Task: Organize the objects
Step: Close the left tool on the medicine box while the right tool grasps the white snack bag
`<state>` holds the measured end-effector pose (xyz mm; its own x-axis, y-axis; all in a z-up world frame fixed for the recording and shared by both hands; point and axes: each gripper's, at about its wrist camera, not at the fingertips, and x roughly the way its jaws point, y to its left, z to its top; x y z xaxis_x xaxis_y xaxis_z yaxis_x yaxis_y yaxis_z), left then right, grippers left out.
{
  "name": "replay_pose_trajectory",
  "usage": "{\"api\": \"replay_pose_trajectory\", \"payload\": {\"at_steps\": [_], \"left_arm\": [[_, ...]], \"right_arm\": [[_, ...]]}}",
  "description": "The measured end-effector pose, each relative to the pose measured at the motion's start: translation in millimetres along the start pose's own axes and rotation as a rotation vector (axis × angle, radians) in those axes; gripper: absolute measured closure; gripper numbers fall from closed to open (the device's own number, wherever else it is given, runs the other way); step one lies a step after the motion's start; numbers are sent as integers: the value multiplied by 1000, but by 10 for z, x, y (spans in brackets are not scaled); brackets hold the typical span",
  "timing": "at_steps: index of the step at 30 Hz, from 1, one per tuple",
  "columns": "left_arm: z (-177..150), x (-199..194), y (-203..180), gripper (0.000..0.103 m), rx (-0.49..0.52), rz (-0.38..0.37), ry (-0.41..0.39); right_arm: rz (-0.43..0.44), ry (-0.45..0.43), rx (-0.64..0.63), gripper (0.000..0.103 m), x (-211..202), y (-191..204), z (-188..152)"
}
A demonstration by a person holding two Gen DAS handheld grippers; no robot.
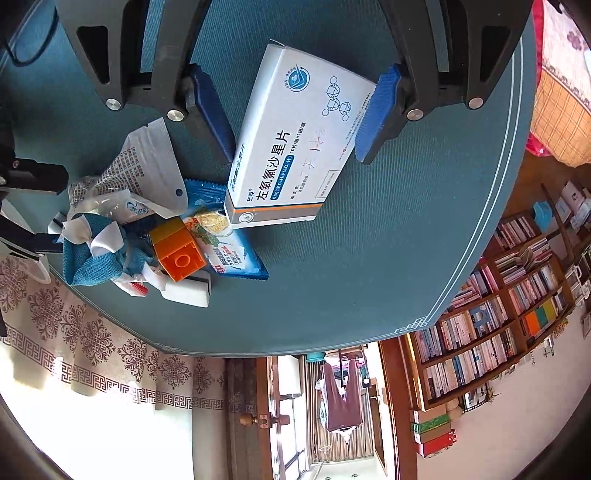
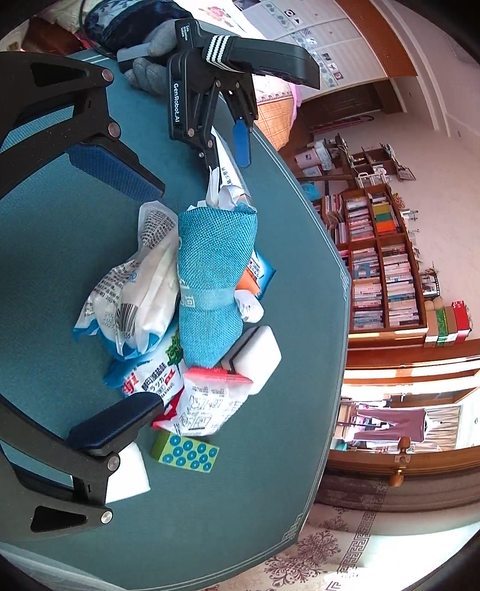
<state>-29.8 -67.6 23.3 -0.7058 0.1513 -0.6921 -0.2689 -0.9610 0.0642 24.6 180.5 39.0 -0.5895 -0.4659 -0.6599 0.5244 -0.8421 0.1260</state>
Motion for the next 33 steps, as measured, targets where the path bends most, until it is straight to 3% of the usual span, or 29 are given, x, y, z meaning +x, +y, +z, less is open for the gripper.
{"api": "replay_pose_trajectory", "payload": {"at_steps": [5,8,11,17,22,24,26,29,33], "left_arm": [[-8,12,22,22,-15,3,8],[2,11,17,20,-18,7,4],[-3,10,8,18,-10,15,3],[-6,-4,18,11,1,26,2],[-10,-19,24,9,0,28,0],[-10,-24,24,9,2,34,2],[-12,-28,24,9,3,36,3],[-21,-19,19,7,9,37,7],[-17,28,1,3,22,28,23]], "right_arm": [[177,59,12,4,-52,117,-154],[229,84,-8,5,-89,205,-261],[179,77,-27,5,-85,234,-286],[-1,44,-101,6,-29,244,-224],[-3,29,-179,6,-14,375,-169],[-4,42,-231,11,60,450,-160],[2,85,-267,29,194,493,-161],[4,159,-278,47,386,502,-185],[6,153,-258,49,382,491,-234]]}}
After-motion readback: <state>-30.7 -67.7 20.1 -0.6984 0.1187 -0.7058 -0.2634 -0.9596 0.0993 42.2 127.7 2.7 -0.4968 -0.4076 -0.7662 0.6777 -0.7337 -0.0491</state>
